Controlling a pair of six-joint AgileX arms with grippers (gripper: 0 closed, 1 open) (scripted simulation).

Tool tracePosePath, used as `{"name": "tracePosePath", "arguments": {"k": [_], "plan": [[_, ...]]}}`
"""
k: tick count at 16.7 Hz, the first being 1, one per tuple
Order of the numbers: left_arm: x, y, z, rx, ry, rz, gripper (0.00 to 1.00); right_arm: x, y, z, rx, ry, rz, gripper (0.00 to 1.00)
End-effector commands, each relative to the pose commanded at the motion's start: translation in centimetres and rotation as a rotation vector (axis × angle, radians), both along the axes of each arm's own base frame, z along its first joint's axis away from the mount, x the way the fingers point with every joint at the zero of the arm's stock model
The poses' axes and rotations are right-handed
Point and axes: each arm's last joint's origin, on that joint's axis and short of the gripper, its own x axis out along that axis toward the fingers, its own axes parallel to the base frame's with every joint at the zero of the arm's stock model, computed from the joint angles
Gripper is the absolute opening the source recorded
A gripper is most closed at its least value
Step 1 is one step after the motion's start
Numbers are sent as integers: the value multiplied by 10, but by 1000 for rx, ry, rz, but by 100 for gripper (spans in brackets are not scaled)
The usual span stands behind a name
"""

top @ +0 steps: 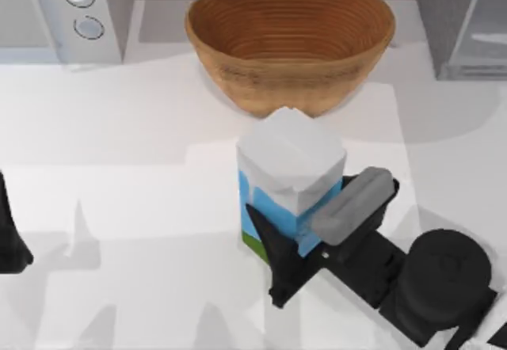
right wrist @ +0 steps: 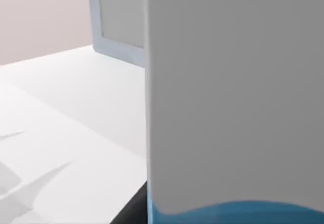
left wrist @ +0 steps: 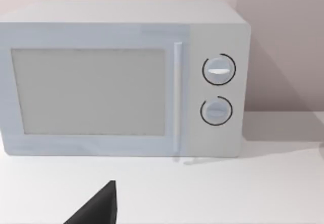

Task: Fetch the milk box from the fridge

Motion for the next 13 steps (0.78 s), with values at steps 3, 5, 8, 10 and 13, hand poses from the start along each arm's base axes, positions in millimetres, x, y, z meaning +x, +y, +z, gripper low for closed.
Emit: {"name": "tracePosePath", "arguments": {"k": [3, 5, 8, 10, 13], "plan": [[0, 0, 0, 0, 0, 0, 100, 9, 9, -7, 13, -14, 2, 0], [0, 0, 0, 0, 0, 0, 100, 10, 10, -8, 13, -15, 2, 0], [0, 0, 0, 0, 0, 0, 100, 10, 10, -8, 13, -15, 2, 8], [0, 0, 0, 0, 0, 0, 100, 10, 10, -8, 13, -15, 2, 23], [0, 0, 0, 0, 0, 0, 100, 10, 10, -8, 13, -15, 2, 45]]}}
